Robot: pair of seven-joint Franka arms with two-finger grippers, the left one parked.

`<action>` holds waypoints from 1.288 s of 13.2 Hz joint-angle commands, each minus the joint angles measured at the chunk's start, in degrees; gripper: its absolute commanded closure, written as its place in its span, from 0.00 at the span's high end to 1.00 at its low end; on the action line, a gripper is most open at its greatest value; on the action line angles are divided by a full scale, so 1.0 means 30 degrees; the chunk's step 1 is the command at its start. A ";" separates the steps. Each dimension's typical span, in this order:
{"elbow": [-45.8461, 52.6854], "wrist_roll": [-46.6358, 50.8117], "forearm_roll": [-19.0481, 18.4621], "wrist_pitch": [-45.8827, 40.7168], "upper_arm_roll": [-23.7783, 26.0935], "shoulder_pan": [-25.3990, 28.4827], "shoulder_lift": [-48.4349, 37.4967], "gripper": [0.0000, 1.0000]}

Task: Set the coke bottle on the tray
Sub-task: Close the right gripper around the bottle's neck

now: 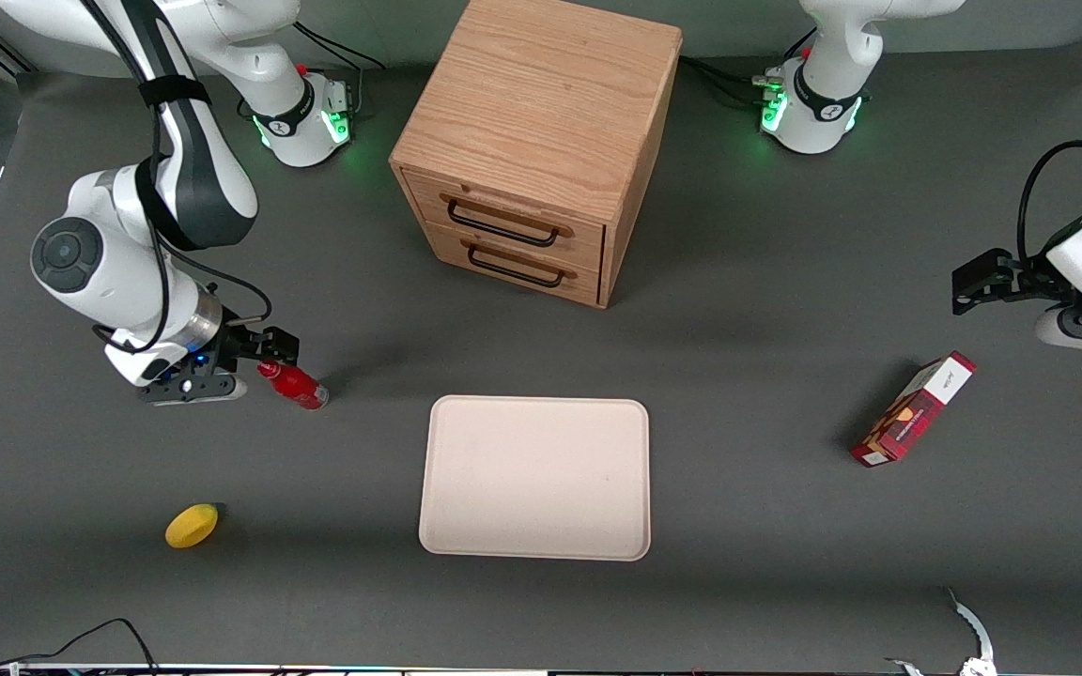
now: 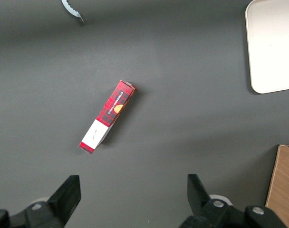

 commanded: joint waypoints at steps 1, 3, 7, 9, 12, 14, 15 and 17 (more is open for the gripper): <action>-0.1699 0.0019 -0.0792 0.1168 0.0014 0.0000 -0.0675 1.00; -0.1730 -0.0039 -0.1263 0.1491 0.0043 0.0029 -0.0354 0.99; -0.1876 -0.0829 -0.1381 0.1873 0.0043 -0.0118 -0.0118 0.98; -0.2110 -0.1328 -0.1381 0.2281 0.0043 -0.0147 -0.0060 0.94; -0.2082 -0.1708 -0.1381 0.2605 0.0043 -0.0351 0.0291 0.88; -0.2053 -0.1768 -0.1381 0.2926 0.0043 -0.0410 0.0525 0.86; -0.1995 -0.1768 -0.1381 0.2986 0.0043 -0.0411 0.0672 0.86; -0.1965 -0.1768 -0.1410 0.3161 0.0043 -0.0440 0.0790 0.83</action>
